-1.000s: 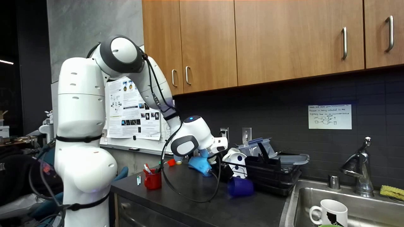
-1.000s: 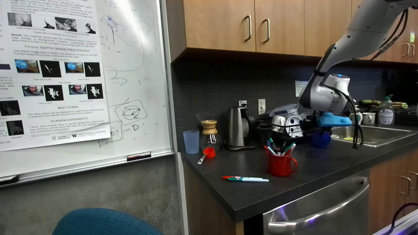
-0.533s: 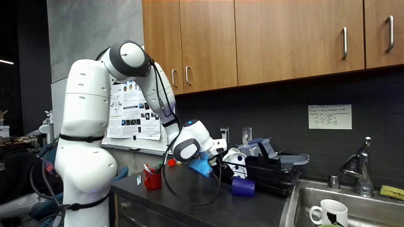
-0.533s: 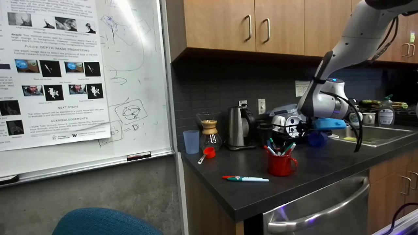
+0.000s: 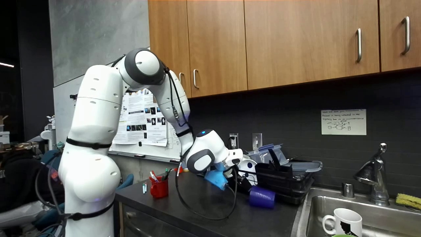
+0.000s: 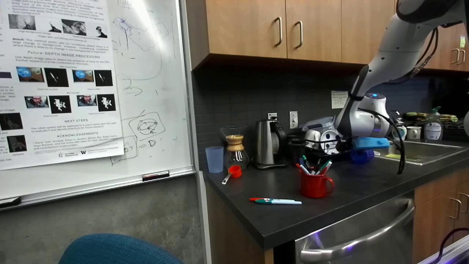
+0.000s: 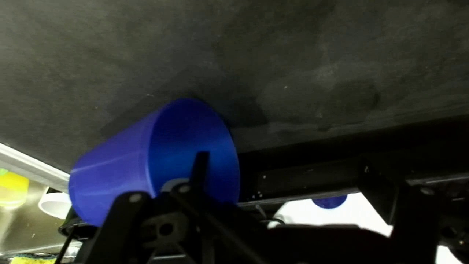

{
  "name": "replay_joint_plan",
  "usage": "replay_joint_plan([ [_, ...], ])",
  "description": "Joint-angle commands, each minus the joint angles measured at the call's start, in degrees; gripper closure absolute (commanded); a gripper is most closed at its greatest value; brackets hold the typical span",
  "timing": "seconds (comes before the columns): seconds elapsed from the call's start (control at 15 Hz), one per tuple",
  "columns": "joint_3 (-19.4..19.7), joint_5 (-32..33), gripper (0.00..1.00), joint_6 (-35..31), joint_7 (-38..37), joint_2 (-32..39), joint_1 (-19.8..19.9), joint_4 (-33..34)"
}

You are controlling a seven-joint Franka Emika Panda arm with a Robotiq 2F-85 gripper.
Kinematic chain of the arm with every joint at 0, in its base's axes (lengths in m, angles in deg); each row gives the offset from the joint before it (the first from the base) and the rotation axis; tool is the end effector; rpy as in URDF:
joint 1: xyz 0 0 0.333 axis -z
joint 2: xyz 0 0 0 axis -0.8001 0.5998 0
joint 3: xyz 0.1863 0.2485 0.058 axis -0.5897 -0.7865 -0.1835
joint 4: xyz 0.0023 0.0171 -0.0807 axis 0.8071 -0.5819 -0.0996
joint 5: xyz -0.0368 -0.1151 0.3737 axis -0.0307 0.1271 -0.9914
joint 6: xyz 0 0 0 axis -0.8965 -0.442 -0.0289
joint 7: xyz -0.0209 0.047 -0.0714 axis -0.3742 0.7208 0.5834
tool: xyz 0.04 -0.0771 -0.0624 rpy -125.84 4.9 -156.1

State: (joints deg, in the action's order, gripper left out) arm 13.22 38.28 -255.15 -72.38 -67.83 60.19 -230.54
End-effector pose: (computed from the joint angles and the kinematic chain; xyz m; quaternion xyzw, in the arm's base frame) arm 0.4636 -0.1666 0.2640 0.9296 -0.2099 0.2948 0.0694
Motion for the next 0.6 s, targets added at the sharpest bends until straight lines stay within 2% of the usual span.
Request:
replay_joint_plan([
  [0.0,-0.8,0.7,0.00,0.8,-0.2,-0.8,0.8,-0.5],
  [0.33,-0.1,0.0,0.00,3.3,0.8,-6.1,-0.2,-6.0],
  [0.53,2.9,-1.1,0.00,2.3,3.1,-8.9,-1.9,-9.4],
])
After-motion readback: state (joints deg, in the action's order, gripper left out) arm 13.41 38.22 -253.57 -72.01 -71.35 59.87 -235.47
